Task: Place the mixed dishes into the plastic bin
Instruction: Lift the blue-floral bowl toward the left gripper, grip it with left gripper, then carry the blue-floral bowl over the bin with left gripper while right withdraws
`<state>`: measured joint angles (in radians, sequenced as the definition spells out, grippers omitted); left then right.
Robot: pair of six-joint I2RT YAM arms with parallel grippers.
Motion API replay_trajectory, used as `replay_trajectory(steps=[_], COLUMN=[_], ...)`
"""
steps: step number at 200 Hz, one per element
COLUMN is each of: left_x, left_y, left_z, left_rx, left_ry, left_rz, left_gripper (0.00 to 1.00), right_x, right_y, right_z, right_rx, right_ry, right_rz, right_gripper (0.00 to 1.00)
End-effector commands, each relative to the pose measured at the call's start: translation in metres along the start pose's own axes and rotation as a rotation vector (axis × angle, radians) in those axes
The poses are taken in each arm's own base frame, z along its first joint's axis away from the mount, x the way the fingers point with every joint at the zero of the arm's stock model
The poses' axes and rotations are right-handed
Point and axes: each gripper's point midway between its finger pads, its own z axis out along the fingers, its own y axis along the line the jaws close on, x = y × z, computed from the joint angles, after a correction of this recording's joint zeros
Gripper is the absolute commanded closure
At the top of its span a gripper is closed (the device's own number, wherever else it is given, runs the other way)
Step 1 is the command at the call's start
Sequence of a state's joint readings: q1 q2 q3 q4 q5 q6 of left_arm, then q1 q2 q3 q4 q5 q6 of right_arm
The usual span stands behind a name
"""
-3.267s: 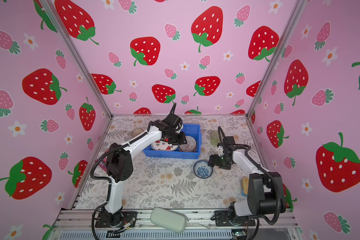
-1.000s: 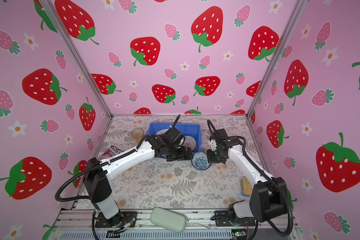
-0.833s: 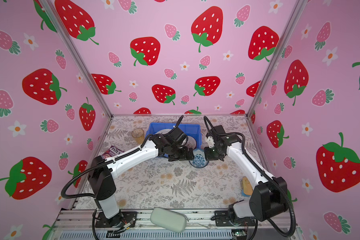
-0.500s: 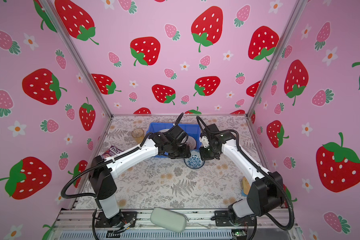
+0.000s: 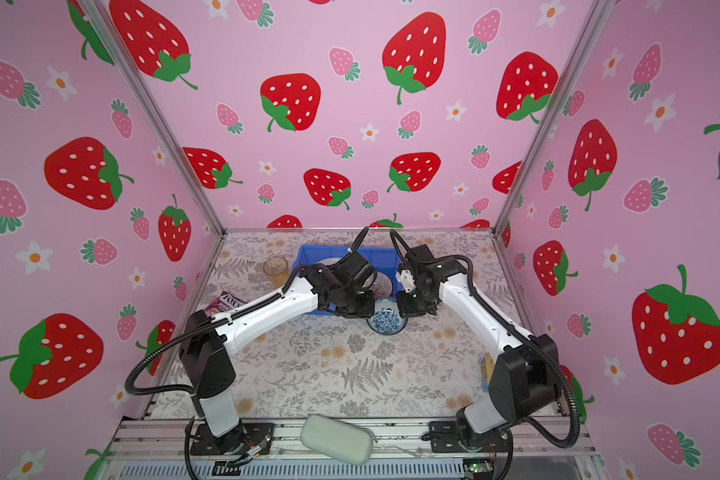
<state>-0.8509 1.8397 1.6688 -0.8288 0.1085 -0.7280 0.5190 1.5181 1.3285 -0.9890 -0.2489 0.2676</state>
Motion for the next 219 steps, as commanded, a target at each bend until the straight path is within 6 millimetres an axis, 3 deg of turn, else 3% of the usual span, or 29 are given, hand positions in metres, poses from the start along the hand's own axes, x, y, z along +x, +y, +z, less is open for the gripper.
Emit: replay_trajectory(steps=[1,29,77,100,115,148,195,219], left_x=[-0.003,-0.003,-0.005,-0.011,-0.016,-0.031,-0.067,-0.085], left_y=[-0.004,-0.002,0.001,0.006,0.011,0.023,0.034,0.031], left_z=[-0.002,-0.002,-0.005,-0.012,-0.018,-0.034,-0.045,-0.042], left_rx=[0.006,-0.001,-0.014,-0.025,-0.03,-0.048,-0.08,-0.069], left_ry=[0.001,0.002,-0.012,-0.032,-0.047,-0.08,-0.127,-0.147], left_rz=[0.006,0.004,0.006,0.006,-0.001,-0.01,0.011,0.019], left_gripper=[0.71,0.78,1.0,1.0,1.0,1.0,1.0,1.0], right_x=[-0.012,-0.018,-0.026,-0.034,-0.042,-0.061,-0.07,-0.062], right_y=[0.01,0.012,0.012,0.018,0.021,0.018,-0.026,-0.041], right_z=[-0.007,-0.005,-0.003,-0.005,-0.009,-0.022,-0.057,-0.058], right_rx=[-0.038,-0.046,-0.045,-0.072,-0.089,-0.136,-0.094,-0.085], right_ry=[-0.03,-0.035,-0.055,-0.087,-0.12,-0.191,-0.278,-0.282], right_rz=[-0.023,-0.025,-0.024,-0.012,-0.002,0.036,0.11,0.143], right_gripper=[1.0,1.0,1.0,0.85,0.68,0.41,0.27,0.24])
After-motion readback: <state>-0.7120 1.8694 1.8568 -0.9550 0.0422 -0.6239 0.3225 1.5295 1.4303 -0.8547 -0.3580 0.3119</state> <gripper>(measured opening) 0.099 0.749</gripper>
